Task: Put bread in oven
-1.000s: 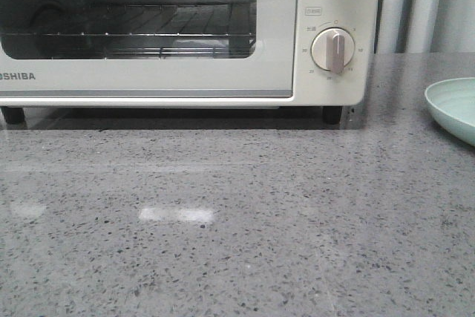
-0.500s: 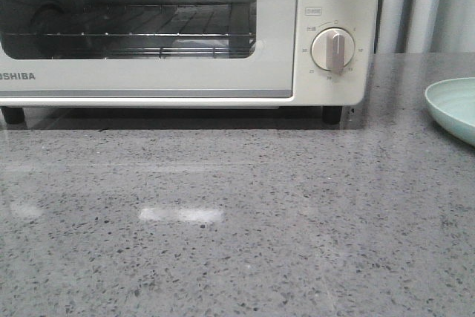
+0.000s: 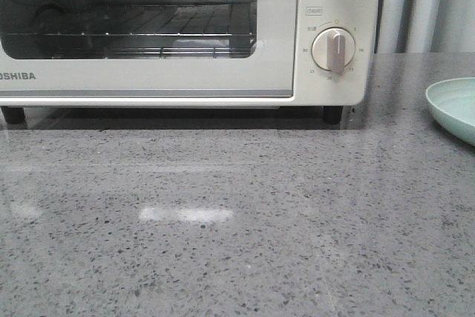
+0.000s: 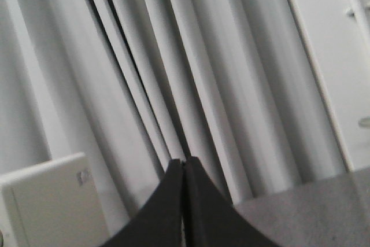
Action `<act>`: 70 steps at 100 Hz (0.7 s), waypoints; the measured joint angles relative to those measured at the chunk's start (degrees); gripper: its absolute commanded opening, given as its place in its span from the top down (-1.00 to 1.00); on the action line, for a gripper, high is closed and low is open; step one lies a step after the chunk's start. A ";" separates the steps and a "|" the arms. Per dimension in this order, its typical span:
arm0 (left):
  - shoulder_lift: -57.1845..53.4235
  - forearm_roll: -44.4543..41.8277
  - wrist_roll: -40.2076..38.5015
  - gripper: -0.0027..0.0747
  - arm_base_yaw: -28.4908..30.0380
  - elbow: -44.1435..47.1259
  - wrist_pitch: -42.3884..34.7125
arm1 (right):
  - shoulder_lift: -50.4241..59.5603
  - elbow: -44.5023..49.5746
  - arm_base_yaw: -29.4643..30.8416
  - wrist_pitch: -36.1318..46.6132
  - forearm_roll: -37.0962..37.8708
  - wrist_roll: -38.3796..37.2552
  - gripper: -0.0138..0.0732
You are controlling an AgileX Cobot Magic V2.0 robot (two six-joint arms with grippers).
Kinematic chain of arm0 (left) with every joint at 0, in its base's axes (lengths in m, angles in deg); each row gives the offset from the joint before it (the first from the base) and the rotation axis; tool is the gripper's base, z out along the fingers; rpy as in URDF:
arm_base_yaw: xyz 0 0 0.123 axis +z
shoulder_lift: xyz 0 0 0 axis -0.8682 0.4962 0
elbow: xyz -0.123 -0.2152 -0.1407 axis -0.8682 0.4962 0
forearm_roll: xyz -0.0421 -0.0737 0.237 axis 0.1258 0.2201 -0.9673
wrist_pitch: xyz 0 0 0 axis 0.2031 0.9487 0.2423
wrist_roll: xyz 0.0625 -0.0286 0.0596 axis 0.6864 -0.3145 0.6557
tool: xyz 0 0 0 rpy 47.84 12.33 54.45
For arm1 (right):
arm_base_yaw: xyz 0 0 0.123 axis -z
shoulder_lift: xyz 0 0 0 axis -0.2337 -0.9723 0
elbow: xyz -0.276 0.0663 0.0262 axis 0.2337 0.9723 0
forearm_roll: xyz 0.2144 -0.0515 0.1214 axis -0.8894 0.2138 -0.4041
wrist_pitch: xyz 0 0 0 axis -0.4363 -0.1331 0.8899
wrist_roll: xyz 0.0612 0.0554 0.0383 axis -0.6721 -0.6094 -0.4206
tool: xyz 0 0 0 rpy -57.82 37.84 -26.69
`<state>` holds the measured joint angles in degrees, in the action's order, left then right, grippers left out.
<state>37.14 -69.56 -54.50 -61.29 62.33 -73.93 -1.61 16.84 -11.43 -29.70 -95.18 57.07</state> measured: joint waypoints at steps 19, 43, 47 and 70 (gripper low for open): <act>0.00 0.52 -10.49 0.99 0.00 -3.62 9.18 | -0.91 -7.64 0.00 -25.58 0.00 -0.27 0.86; 1.50 -4.15 -12.99 0.99 -4.67 -17.61 20.03 | -2.76 -18.39 0.00 -36.16 0.10 4.07 0.76; 2.70 -4.44 -13.04 0.99 -6.45 -20.28 22.03 | -3.29 -19.69 0.00 -37.04 0.10 4.16 0.75; 12.24 -4.92 -10.68 0.99 -18.64 -32.59 30.69 | -9.05 -29.70 0.00 -49.45 0.20 5.72 0.75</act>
<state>49.38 -74.48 -65.18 -79.92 29.74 -43.24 -10.66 -12.86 -11.43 -79.15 -94.97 62.80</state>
